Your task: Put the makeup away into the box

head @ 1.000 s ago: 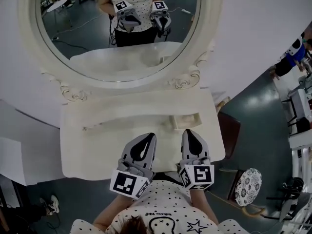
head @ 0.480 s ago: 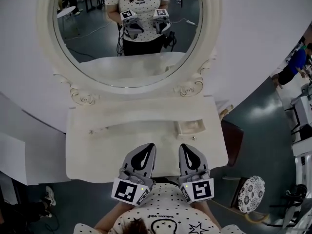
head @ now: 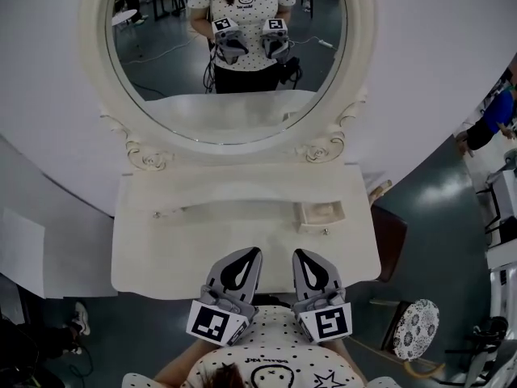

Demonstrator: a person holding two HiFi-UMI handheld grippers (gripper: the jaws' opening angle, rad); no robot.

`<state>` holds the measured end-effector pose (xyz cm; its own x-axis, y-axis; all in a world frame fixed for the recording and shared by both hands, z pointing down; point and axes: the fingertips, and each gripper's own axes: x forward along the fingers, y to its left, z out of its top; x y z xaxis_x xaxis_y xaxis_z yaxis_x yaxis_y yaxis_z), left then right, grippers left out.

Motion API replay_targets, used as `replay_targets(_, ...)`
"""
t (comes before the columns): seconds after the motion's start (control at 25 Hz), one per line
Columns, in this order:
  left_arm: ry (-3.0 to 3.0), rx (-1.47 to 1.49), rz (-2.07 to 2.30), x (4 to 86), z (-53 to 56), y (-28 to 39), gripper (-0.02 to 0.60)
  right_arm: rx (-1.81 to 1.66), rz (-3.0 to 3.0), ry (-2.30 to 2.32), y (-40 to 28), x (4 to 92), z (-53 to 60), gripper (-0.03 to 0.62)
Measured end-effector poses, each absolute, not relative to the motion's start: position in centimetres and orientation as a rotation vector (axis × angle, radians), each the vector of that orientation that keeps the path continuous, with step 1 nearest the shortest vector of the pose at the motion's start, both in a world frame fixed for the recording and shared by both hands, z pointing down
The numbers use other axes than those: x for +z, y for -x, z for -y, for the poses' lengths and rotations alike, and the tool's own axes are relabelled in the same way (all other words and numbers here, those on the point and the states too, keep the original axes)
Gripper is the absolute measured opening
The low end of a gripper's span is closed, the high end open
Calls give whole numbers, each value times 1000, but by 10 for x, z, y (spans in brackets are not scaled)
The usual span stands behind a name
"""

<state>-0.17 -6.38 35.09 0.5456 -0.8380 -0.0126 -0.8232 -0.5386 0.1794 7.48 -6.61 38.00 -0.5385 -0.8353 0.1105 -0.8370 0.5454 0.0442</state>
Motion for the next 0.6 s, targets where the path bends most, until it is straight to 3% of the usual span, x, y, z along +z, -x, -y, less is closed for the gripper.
replay_targets(0.6, -2600, -138, 1442, 362, 43, 1, -5, 46, 2655, -1362, -68, 393, 51, 6)
